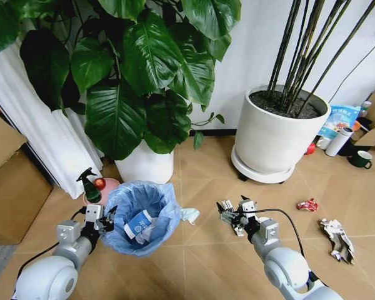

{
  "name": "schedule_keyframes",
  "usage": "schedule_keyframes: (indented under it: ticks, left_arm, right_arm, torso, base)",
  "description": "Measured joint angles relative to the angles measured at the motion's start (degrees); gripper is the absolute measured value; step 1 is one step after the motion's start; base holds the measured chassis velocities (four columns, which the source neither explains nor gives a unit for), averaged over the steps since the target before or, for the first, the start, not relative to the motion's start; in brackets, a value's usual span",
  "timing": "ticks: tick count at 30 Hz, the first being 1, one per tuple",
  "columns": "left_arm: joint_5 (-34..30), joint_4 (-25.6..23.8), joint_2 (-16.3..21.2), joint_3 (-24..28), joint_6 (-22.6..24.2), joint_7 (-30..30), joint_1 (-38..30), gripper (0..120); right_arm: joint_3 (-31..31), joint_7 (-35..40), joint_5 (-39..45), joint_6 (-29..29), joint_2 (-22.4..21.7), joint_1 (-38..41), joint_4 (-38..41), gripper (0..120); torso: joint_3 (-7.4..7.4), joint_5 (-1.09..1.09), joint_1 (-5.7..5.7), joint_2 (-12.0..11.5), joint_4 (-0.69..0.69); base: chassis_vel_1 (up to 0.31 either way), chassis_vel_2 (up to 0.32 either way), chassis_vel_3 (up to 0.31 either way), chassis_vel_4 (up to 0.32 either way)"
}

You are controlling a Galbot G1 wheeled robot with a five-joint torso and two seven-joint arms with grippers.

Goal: Pick up the trash bin and place the garbage on the floor into it.

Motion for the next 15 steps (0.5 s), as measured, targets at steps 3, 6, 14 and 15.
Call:
schedule_keyframes:
  ticks: [3,6,14,15]
  left_arm:
    - [0.0,0.0,0.0,0.0,0.0,0.0,0.0,0]
    - [0.0,-0.1,-0.1,0.0,0.0,0.0,0.0,0]
    - [-0.1,-1.0,-0.3,-1.2,0.0,-0.3,0.5,0]
    - [-0.1,-1.2,-0.4,-1.4,0.0,-0.4,0.7,0]
  right_arm:
    - [-0.3,-0.1,0.0,0.4,-0.1,0.0,-0.2,100]
    - [-0.7,-0.7,0.0,0.7,-0.4,0.4,-1.7,100]
    - [-4.7,-5.0,1.0,2.1,-0.7,9.1,-14.2,100]
    - [-5.6,-5.8,0.9,2.5,-0.7,10.9,-16.3,100]
  torso:
    - [0.00,0.00,0.00,0.0,0.00]
    - [0.00,0.00,0.01,0.0,-0.01]
    - [0.00,0.03,0.00,0.0,-0.03]
    - [0.00,0.03,0.00,0.0,0.01]
  base:
    - [-0.096,0.095,0.101,-0.096]
    - [-0.053,0.042,0.048,-0.044]
    - [0.000,0.000,0.000,0.000]
    - [0.000,0.000,0.000,0.000]
